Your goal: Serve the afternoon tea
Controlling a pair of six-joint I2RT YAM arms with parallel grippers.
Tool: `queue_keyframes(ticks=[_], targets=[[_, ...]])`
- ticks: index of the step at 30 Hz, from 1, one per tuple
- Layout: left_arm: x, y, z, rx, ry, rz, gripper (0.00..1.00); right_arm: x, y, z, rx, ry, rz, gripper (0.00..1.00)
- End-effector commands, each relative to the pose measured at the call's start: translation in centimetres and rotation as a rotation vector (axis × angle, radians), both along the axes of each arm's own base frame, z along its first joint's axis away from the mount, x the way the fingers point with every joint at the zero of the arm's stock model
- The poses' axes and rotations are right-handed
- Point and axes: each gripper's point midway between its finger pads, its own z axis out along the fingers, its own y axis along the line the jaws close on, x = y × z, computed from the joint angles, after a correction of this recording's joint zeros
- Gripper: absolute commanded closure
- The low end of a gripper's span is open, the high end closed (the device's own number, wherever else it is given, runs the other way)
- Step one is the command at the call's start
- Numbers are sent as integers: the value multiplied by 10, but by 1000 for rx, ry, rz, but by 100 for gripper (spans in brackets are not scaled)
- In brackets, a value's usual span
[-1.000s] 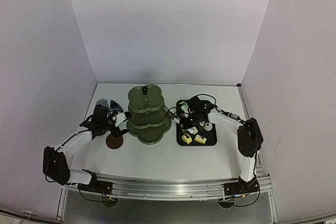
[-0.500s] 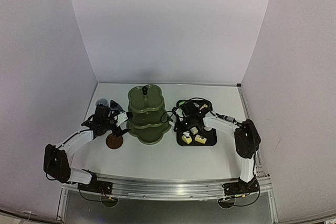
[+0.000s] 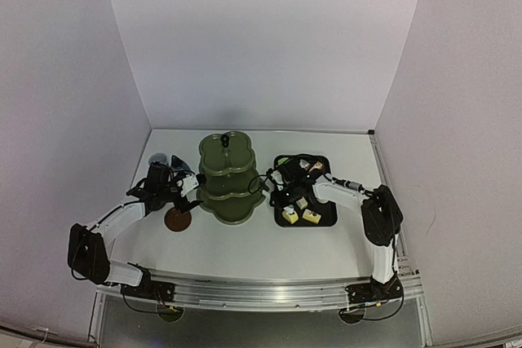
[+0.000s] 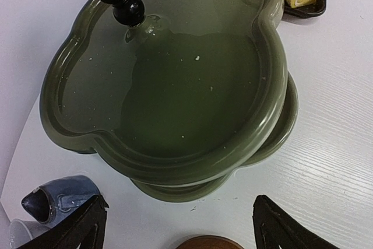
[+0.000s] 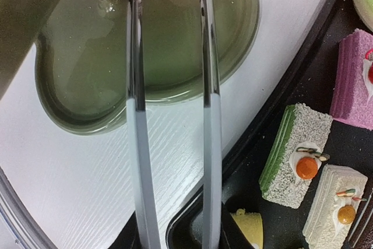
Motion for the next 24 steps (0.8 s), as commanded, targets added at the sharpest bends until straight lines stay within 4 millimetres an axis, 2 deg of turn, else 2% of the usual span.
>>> queue_keyframes(ticks=[1, 5, 10, 24], targets=[[5, -5, 14, -13, -60, -19, 13, 11, 12, 31, 65, -71, -8, 68], [5, -5, 13, -14, -60, -21, 12, 9, 10, 38, 69, -74, -7, 63], [4, -5, 13, -13, -58, -22, 12, 3, 2, 43, 55, -66, -17, 63], [4, -4, 13, -14, -62, -18, 12, -34, -45, 56, -44, -27, -63, 65]])
